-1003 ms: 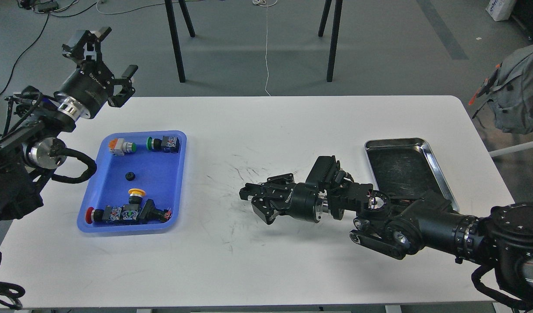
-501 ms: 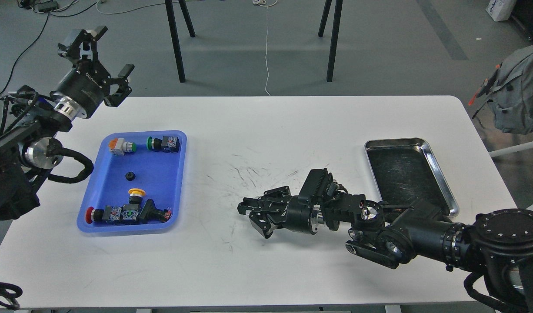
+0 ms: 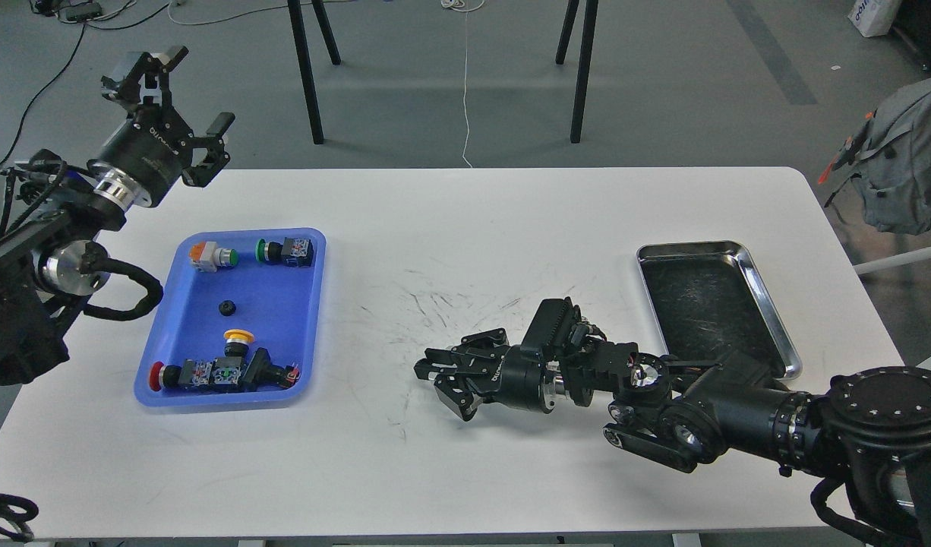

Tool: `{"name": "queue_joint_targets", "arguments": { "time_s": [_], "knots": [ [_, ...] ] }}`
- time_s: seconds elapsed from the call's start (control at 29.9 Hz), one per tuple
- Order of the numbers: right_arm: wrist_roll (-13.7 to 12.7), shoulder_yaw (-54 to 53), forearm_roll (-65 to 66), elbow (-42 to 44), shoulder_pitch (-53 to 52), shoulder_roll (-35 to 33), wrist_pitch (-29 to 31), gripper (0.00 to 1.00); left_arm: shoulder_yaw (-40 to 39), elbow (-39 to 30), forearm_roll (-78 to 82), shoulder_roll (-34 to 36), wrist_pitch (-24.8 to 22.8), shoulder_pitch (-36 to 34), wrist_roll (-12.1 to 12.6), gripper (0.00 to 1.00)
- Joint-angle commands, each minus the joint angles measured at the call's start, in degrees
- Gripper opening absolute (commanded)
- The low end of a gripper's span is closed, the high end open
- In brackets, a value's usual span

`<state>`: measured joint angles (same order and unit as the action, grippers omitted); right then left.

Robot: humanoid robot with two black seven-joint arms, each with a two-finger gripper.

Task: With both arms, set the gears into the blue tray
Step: 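Open the right gripper to drop the gear on the table, then raise the right gripper away and swing the left gripper over the blue tray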

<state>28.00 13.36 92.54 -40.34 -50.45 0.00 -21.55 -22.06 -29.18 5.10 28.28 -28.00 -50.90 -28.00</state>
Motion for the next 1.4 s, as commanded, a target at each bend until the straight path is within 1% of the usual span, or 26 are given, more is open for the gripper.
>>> {"name": "queue_joint_targets", "arguments": {
  "time_s": [0.0, 0.07, 0.13, 0.23, 0.3, 0.4, 0.5, 0.6, 0.67, 0.74, 0.94, 1.1, 1.2, 1.3, 1.37],
  "knots": [
    [0.0, -0.1, -0.2, -0.1, -0.2, 0.0, 0.0, 0.47, 0.1, 0.1, 0.1, 0.0, 0.0, 0.0, 0.0, 1.0],
    [0.0, -0.2, -0.2, -0.3, -0.3, 0.0, 0.0, 0.49, 0.1, 0.1, 0.1, 0.0, 0.0, 0.0, 0.0, 1.0],
    [0.0, -0.7, -0.3, -0.4, -0.4, 0.0, -0.1, 0.54, 0.2, 0.3, 0.1, 0.0, 0.0, 0.0, 0.0, 1.0],
    [0.0, -2.2, -1.2, -0.6, -1.0, 0.0, -0.1, 0.58, 0.3, 0.4, 0.3, -0.1, 0.0, 0.1, 0.0, 1.0],
    [0.0, -4.7, -3.0, -0.8, -1.7, 0.0, 0.5, 0.63, 0.3, 0.4, 0.2, 0.0, 0.0, 0.2, 0.0, 1.0],
    [0.0, -6.9, -7.1, -0.9, -2.9, -0.8, 0.7, 0.65, 0.5, 0.3, 0.7, -0.2, 0.0, 0.9, 0.0, 1.0],
    [0.0, -7.0, -12.2, -0.9, -4.8, -1.8, 0.8, 0.75, 0.6, -0.1, 0.8, -0.2, 0.0, 1.0, 0.0, 1.0],
    [0.0, -7.0, -19.1, -0.9, -7.8, -2.6, 1.6, 0.76, 0.7, -0.4, 1.0, -0.2, 0.0, 0.9, 0.0, 1.0],
    [0.0, -6.9, -25.0, -0.9, -10.0, -4.0, 3.6, 0.78, 0.8, -0.4, 1.0, -0.4, 0.0, 0.9, 0.0, 1.0],
    [0.0, -7.0, -31.0, -0.7, -12.2, -5.5, 6.2, 0.83, 1.0, -0.4, 1.1, -0.6, 0.0, 0.9, 0.0, 1.0],
    [0.0, -7.3, -47.2, -0.4, -16.3, -12.1, 14.2, 0.85, 1.3, -1.1, 1.2, -0.9, 0.0, 0.9, 0.0, 1.0],
    [0.0, -9.1, -56.5, -0.6, -16.3, -18.5, 19.4, 0.85, 5.0, -3.5, 3.9, -0.6, 0.0, 0.6, 0.0, 1.0],
    [0.0, -11.2, -61.8, -0.5, -15.7, -22.4, 23.0, 0.87, 5.2, -6.8, 7.6, -0.1, 0.0, 0.6, 0.0, 1.0],
    [0.0, -12.4, -65.0, -0.9, -14.8, -25.8, 24.8, 0.87, 5.4, -12.3, 12.5, 0.4, 0.0, 0.9, 0.0, 1.0],
    [0.0, -13.7, -67.4, -0.7, -13.5, -28.0, 26.2, 0.87, 5.7, -15.9, 16.8, 2.4, 0.0, 1.0, 0.0, 1.0]
  ]
}}
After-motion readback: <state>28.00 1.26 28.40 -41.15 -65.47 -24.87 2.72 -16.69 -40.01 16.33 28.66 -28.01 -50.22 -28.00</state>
